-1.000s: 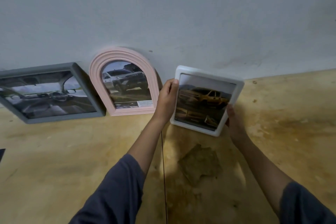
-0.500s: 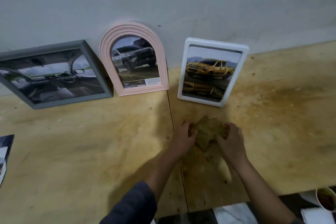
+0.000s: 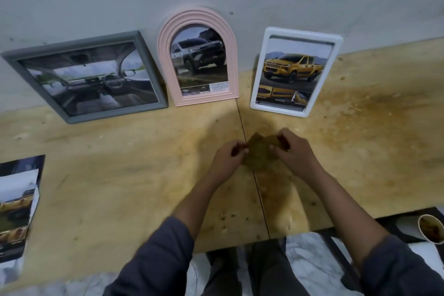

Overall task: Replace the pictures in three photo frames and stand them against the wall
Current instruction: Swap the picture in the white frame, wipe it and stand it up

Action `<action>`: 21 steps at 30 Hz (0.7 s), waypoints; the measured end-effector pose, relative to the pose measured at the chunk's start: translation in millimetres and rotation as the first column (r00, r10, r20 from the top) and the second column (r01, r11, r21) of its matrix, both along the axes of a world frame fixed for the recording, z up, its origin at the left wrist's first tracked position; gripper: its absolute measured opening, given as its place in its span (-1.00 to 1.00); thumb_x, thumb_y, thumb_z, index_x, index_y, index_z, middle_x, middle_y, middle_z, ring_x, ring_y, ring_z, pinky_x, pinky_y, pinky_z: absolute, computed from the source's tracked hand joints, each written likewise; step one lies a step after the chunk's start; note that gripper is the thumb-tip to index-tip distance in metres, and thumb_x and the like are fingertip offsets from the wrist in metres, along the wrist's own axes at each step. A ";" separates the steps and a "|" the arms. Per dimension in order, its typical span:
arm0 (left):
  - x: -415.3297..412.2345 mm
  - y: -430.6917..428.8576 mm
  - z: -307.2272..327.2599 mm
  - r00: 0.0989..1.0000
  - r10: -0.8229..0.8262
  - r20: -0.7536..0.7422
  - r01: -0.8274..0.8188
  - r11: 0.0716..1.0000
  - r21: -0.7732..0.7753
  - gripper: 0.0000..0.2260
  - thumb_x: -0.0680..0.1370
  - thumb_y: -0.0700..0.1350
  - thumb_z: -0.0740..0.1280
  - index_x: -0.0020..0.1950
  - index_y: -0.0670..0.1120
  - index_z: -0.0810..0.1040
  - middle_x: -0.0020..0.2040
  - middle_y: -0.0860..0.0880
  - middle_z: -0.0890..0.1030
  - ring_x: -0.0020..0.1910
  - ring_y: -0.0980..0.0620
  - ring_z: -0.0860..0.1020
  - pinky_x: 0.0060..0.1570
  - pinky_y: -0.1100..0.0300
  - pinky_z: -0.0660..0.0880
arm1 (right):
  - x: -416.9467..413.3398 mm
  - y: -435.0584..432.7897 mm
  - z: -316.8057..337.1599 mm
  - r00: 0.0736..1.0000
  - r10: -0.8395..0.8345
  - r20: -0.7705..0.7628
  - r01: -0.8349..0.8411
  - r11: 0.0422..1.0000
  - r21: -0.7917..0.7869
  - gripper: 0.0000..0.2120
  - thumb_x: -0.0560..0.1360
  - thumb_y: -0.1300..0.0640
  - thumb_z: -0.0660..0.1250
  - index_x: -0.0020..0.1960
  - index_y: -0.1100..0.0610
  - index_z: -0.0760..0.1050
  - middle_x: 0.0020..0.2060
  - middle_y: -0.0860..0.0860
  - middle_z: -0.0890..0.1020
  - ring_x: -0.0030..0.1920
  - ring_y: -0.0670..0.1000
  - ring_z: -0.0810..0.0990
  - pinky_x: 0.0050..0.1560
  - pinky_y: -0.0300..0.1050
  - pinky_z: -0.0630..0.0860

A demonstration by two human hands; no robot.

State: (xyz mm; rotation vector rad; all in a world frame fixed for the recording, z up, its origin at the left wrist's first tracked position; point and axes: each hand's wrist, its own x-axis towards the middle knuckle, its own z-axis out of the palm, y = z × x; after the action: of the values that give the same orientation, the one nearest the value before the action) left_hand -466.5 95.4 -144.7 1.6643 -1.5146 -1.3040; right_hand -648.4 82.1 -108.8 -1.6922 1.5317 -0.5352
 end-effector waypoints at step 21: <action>101.8 79.0 34.4 0.930 0.153 -0.333 -0.187 0.980 -0.072 -0.91 0.59 -0.15 0.20 -0.02 -0.01 0.48 -0.10 0.00 0.57 -0.10 0.09 0.56 -0.10 0.26 0.54 | 82.7 52.9 2.3 0.962 0.055 0.267 -0.063 0.998 0.021 -0.68 0.47 0.24 0.36 0.22 0.12 0.51 0.06 -0.03 0.59 0.09 -0.03 0.56 0.16 -0.02 0.54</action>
State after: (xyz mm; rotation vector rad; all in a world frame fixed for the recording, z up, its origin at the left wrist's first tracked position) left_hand -364.6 174.4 -110.4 1.3981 -1.1930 -1.3086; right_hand -565.8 135.0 -106.5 -1.5673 1.2861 -0.6759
